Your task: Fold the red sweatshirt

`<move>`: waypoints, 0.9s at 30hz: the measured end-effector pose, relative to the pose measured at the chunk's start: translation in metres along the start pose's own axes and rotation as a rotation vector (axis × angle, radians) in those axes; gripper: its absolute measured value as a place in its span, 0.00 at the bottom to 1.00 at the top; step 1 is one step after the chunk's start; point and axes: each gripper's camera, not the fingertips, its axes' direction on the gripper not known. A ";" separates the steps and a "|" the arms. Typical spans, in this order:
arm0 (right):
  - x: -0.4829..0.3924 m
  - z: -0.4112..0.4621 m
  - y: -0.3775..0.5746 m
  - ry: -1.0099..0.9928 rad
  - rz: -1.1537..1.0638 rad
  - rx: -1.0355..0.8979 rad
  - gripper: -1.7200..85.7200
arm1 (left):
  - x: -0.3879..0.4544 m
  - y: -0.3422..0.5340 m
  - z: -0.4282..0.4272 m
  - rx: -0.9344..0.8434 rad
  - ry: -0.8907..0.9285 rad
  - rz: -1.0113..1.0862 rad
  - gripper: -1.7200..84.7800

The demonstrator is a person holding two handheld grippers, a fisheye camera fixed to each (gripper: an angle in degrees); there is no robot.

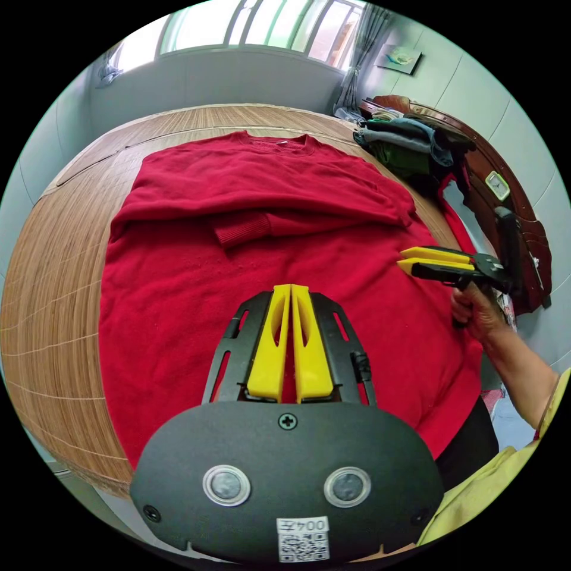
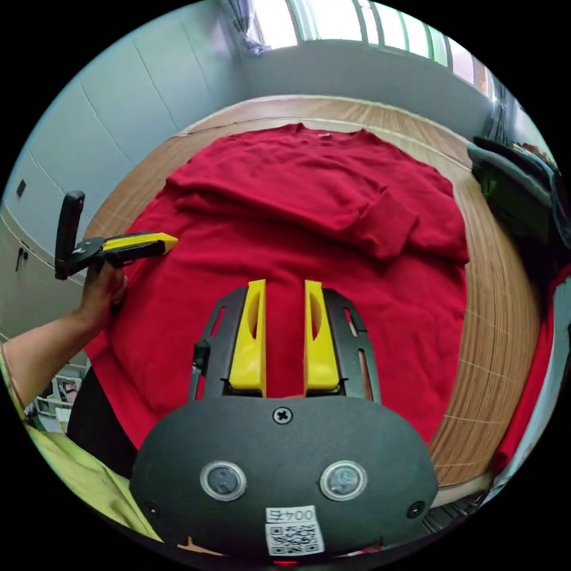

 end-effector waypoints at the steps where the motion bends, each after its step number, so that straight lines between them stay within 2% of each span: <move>1: 0.005 -0.007 0.000 -0.005 0.009 -0.014 0.11 | -0.001 0.000 0.000 0.000 0.002 -0.001 0.03; 6: 0.041 -0.070 0.062 0.030 0.102 0.027 0.14 | -0.005 0.001 -0.001 0.003 0.016 -0.006 0.03; 11: 0.103 -0.130 0.187 -0.024 0.401 0.042 0.13 | -0.006 0.001 -0.001 0.003 0.016 -0.006 0.03; 15: 0.122 -0.139 0.246 -0.044 0.537 0.019 0.13 | -0.007 0.001 -0.002 0.002 0.019 -0.008 0.03; 22: 0.161 -0.125 0.331 -0.397 0.762 0.122 0.16 | -0.009 0.001 -0.003 0.001 0.021 -0.009 0.03; 27: 0.195 -0.101 0.373 -0.660 0.821 0.212 0.18 | -0.010 0.001 -0.004 0.001 0.022 -0.010 0.03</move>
